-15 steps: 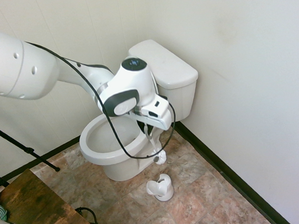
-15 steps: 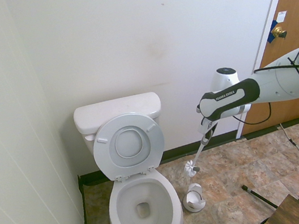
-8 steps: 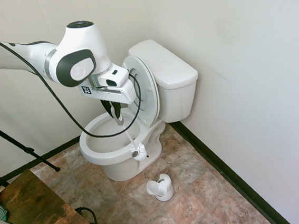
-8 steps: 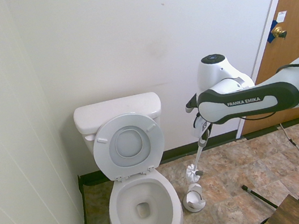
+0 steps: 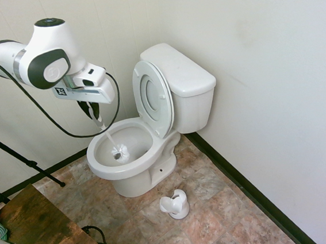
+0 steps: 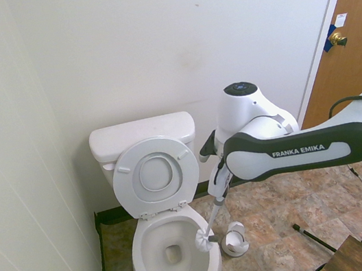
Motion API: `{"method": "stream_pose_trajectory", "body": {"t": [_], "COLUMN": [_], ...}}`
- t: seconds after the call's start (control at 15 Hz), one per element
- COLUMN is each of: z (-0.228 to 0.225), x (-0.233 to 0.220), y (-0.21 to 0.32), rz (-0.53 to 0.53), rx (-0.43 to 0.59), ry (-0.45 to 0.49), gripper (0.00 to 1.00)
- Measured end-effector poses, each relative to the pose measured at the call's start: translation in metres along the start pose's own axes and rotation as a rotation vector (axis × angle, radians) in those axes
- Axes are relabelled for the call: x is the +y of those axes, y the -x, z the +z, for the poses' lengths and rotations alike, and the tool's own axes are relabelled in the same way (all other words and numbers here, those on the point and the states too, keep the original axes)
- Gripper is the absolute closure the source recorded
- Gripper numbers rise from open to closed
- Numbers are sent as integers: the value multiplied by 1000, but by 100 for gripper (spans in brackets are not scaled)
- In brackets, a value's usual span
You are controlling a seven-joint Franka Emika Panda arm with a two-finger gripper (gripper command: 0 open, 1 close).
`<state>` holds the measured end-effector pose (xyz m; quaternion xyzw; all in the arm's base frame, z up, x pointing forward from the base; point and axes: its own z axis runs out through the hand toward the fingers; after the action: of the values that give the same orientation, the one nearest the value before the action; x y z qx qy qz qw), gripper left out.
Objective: Clean the toilet
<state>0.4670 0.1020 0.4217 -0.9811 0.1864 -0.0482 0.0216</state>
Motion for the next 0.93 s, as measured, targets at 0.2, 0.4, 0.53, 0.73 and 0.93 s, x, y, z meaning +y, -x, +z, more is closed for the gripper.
{"method": "stream_pose_trajectory", "body": {"t": [0.2,0.4,0.53,0.73,0.93], "z": [18,47,70,114,161], "x": [-45,-83,-103,-124,-134], "y": [-14,-47,-67,-94,-121], "rz": [7,40,72,120,168], "rx": [-3,1,10,9,4], "ry": [-15,0,24,65,98], "gripper": [100,100,100,100,100]}}
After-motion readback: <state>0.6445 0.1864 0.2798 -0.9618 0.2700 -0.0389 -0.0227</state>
